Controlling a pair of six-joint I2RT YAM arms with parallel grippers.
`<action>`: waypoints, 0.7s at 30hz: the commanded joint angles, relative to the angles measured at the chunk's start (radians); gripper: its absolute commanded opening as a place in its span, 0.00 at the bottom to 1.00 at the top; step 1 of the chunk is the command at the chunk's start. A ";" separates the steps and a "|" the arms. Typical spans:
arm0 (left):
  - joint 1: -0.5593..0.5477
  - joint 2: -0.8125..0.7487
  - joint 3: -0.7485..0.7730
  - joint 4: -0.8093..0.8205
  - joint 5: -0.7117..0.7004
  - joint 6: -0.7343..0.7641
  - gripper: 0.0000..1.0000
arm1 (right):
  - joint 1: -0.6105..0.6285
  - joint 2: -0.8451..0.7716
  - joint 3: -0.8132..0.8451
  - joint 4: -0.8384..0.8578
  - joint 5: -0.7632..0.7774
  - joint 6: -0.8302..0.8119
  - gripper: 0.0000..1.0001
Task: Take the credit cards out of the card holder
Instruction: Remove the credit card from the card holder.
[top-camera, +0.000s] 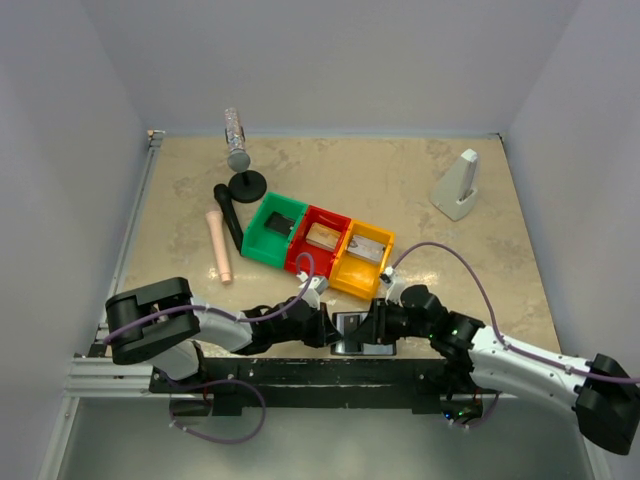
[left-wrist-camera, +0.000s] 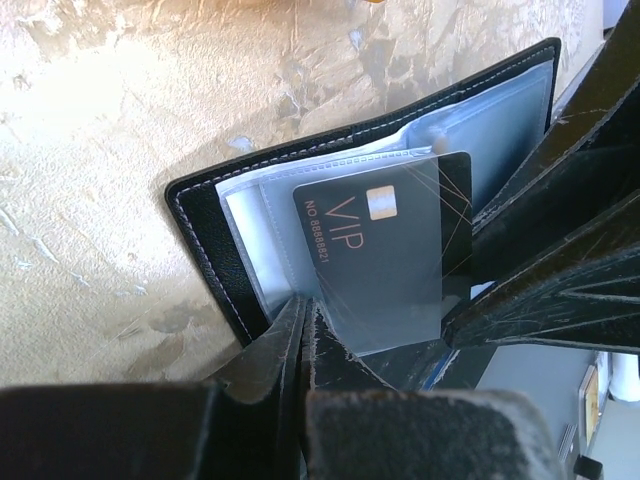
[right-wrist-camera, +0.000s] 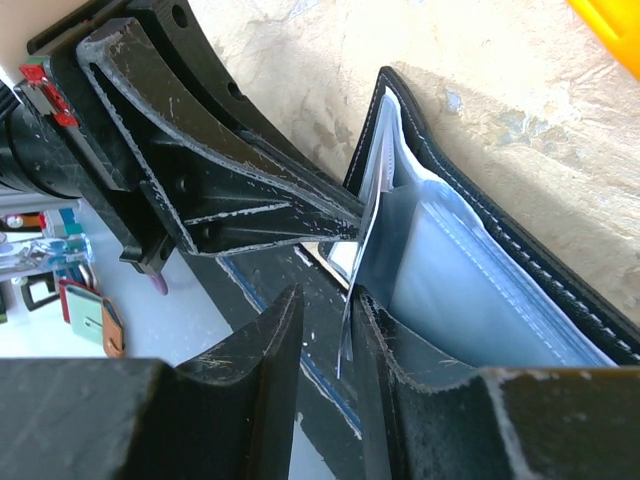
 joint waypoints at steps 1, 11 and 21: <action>0.010 0.009 -0.010 -0.099 -0.045 0.004 0.00 | 0.006 -0.037 0.056 0.005 -0.021 -0.008 0.29; 0.015 0.006 -0.018 -0.107 -0.052 -0.001 0.00 | 0.005 -0.120 0.058 -0.112 0.006 -0.020 0.23; 0.013 -0.040 -0.030 -0.082 -0.047 0.019 0.00 | 0.003 -0.106 0.089 -0.165 0.037 -0.034 0.00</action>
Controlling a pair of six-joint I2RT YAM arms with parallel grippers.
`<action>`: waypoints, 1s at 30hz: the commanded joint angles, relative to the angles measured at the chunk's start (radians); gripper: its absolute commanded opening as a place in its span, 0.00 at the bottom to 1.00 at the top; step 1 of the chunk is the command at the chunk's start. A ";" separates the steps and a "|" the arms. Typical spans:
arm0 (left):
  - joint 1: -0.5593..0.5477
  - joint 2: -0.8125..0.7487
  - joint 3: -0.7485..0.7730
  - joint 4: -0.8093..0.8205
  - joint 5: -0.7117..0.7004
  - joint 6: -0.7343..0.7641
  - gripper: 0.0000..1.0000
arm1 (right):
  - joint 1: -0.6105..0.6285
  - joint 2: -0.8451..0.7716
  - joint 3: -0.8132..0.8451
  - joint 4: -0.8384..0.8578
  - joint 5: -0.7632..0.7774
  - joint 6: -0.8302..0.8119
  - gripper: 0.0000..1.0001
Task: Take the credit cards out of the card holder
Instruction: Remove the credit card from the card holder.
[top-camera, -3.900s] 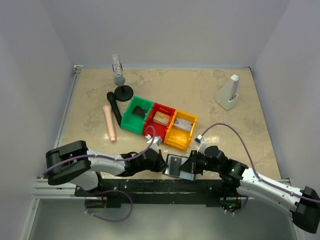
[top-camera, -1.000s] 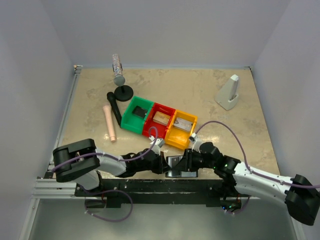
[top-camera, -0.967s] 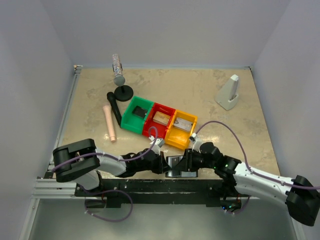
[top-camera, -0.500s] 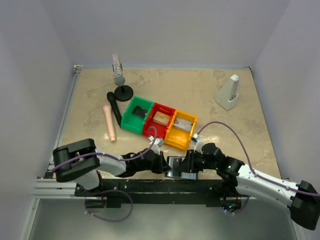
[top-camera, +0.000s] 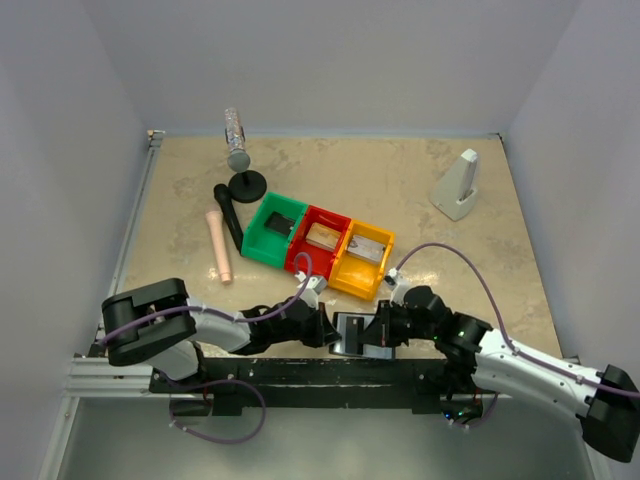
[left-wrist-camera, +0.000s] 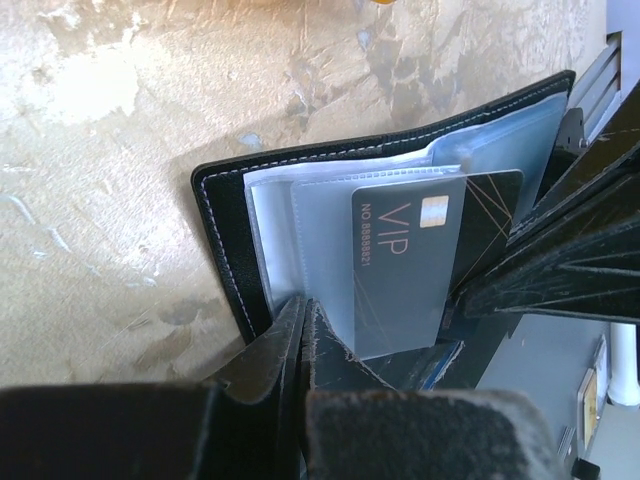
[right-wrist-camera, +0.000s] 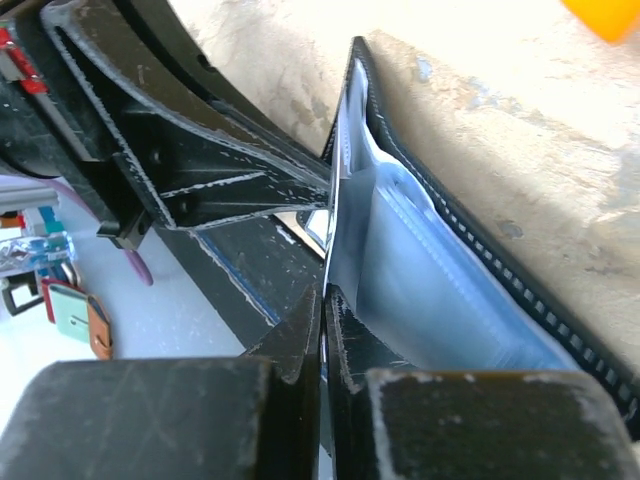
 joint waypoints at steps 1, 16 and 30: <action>0.012 -0.030 -0.027 -0.074 -0.049 0.033 0.00 | 0.003 -0.017 0.075 -0.023 0.026 -0.020 0.00; 0.018 -0.069 -0.065 -0.074 -0.093 0.017 0.00 | -0.006 -0.181 0.212 -0.382 0.101 -0.122 0.00; 0.018 -0.560 0.132 -0.482 -0.165 0.231 0.42 | -0.006 -0.180 0.451 -0.507 0.155 -0.276 0.00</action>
